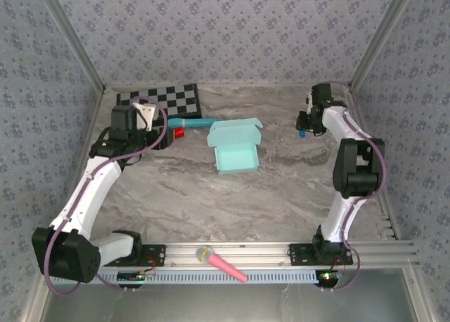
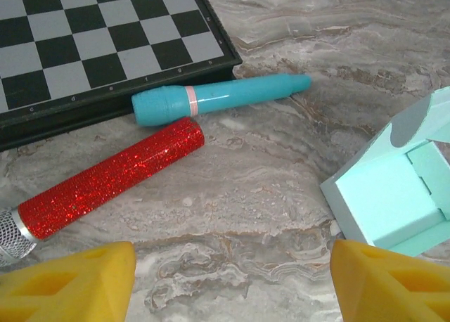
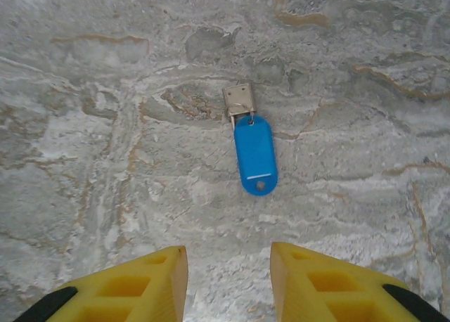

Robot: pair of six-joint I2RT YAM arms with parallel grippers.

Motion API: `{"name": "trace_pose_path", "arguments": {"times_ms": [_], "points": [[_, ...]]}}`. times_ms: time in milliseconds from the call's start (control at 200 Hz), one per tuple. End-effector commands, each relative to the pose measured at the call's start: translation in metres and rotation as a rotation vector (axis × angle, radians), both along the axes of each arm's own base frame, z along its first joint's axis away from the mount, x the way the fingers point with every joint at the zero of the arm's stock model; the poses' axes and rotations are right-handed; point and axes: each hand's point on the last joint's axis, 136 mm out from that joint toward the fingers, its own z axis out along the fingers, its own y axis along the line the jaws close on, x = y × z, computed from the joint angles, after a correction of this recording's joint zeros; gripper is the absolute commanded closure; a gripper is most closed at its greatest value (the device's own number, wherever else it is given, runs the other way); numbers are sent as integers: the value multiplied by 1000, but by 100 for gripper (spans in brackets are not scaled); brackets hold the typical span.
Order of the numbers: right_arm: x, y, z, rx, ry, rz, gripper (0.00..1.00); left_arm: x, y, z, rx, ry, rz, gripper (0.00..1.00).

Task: Fold the paper box

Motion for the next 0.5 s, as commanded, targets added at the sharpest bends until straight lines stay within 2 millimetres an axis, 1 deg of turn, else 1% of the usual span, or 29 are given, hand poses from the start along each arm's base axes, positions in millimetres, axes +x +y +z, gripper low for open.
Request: {"name": "trace_pose_path", "arguments": {"times_ms": [0, 80, 160, 310, 495], "points": [[0, -8, -13, -52, 92, 65, 63, -6, 8, 0, -1, -11, 22, 26], [8, -6, -21, -54, 105, 100, 64, -7, 11, 3, -1, -14, 25, 26], [16, -6, -28, -59, 113, 131, 67, -8, 12, 3, -4, -18, 26, 25], [31, -8, -38, -77, 122, 162, 66, -11, 13, 7, -6, -33, 28, 23], [42, -7, -48, -73, 146, 188, 67, -13, 15, 8, -3, -43, 35, 23]]}}
